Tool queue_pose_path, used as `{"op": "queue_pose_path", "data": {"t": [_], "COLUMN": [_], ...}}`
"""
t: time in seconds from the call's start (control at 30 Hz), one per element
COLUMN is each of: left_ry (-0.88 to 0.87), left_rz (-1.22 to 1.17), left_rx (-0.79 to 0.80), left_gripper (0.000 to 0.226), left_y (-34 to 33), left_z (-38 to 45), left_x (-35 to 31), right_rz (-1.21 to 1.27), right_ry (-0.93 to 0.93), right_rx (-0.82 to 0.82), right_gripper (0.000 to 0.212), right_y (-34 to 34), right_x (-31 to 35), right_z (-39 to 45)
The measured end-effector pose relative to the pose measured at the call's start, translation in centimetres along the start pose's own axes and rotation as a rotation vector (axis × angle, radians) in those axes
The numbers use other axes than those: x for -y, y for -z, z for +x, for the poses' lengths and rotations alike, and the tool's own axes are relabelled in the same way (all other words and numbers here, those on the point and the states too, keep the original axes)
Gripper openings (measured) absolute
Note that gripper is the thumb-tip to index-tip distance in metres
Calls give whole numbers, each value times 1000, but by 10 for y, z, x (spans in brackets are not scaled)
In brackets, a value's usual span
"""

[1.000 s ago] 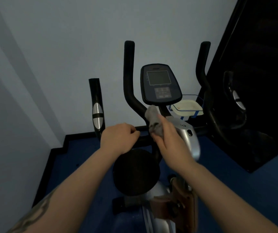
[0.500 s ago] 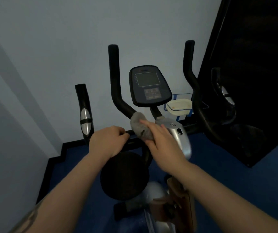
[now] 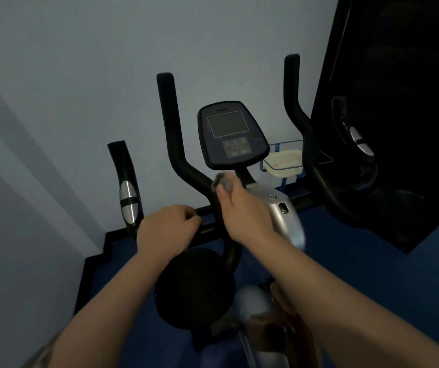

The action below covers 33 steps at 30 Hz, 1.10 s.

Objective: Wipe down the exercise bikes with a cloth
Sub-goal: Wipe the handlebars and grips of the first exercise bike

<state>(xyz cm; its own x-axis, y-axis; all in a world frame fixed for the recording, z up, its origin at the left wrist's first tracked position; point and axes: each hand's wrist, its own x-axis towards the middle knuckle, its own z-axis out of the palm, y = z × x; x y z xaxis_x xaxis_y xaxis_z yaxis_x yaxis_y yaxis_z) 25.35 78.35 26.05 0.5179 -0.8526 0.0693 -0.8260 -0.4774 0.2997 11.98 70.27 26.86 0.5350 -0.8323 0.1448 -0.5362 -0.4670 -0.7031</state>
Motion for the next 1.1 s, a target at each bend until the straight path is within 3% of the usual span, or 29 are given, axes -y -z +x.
{"op": "queue_pose_path", "data": {"t": [0.1,0.17,0.33,0.43,0.5,0.67,0.77,0.87,1.0,1.1], "left_ry": [3,8,5,20,18,-110,-313,-299,-260,-309], "left_rz": [-13,-10,-19,-23,-42,-348,-501,-414,-226,-345], "left_rx": [-17,-34,-42,-16,-25,-290,-428,-605,-445,-360], "left_gripper": [24,24,25,24,22,18,23,33,41,46], "left_y": [1,1,1,2,3,4,9,22,28,22], "left_z": [-2,-3,-3,-3,-5,-17,-23,-8,18,26], "left_x": [0,1,-1,-3,-3,4,19,46,78,88], "right_rz": [3,26,-268,-104,14,225,220,129,-21,-72], "right_ry": [67,175,294,141,130,362,471,590,589,492], "right_rx": [-54,-79,-112,-53,-121,-193,-108,79,165,342], "right_gripper": [36,44,55,48,38,53,51,47,34,35], "right_y": [-1,2,3,1,-3,-8,4,19,25,6], "right_x": [-2,-12,-23,-4,-2,-22,-20,-1,19,48], "right_z": [-4,-27,-42,-8,-4,-51,-43,-23,-13,-17]}}
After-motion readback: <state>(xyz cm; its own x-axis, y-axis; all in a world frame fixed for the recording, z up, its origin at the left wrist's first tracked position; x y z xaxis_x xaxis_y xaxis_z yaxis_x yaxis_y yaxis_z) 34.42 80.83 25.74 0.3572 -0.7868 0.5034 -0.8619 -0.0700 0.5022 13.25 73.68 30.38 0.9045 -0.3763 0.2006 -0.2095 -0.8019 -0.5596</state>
